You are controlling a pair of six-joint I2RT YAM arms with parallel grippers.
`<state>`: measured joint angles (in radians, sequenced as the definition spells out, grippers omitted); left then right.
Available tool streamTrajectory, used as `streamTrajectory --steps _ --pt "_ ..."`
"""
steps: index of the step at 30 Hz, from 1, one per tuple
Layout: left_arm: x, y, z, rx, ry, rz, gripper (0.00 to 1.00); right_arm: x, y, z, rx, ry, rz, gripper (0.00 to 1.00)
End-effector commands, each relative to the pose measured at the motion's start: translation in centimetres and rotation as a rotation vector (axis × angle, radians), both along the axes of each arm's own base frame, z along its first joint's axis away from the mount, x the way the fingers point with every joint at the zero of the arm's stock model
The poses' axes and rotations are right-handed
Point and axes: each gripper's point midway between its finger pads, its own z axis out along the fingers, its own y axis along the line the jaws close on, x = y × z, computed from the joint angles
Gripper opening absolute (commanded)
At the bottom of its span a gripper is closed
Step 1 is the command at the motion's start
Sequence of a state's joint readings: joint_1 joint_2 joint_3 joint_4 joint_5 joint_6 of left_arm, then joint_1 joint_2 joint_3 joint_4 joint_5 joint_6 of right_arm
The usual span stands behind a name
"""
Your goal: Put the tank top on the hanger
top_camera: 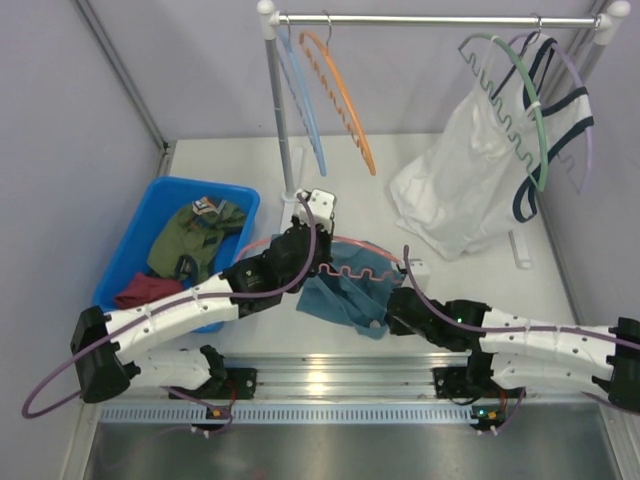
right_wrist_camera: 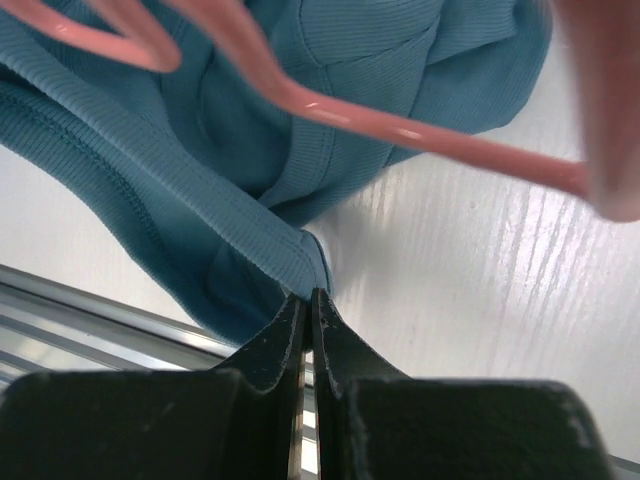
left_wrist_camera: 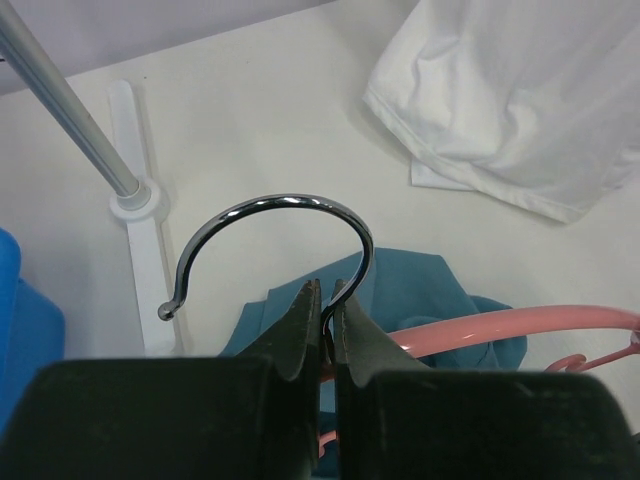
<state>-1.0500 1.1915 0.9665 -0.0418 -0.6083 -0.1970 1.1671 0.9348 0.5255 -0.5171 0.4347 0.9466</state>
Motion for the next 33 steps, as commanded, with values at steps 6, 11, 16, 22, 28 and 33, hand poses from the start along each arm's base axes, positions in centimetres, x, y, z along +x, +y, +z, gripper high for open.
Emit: streamTrajectory --steps 6,11,16,22,28,33 --pt "-0.9 0.3 4.5 -0.088 -0.085 -0.057 0.0 1.0 -1.9 1.1 0.019 -0.033 -0.056 0.0" --pt "-1.6 0.6 4.3 -0.068 -0.081 -0.092 0.0 1.3 -2.6 1.5 0.016 -0.046 -0.067 0.0" --pt "-1.9 1.0 4.4 -0.06 -0.089 -0.102 0.0 1.3 -3.3 2.1 0.016 -0.06 -0.075 0.0" --pt "-2.1 1.5 4.6 -0.062 -0.099 -0.097 0.0 1.3 -3.8 2.4 0.016 -0.068 -0.078 0.0" --pt "-2.2 1.8 5.1 -0.056 -0.115 -0.101 0.0 1.3 -4.2 2.6 0.019 -0.074 -0.081 0.0" --pt "-2.4 1.9 5.3 -0.033 -0.132 -0.126 0.0 1.3 -4.5 2.9 0.012 -0.084 -0.082 0.0"
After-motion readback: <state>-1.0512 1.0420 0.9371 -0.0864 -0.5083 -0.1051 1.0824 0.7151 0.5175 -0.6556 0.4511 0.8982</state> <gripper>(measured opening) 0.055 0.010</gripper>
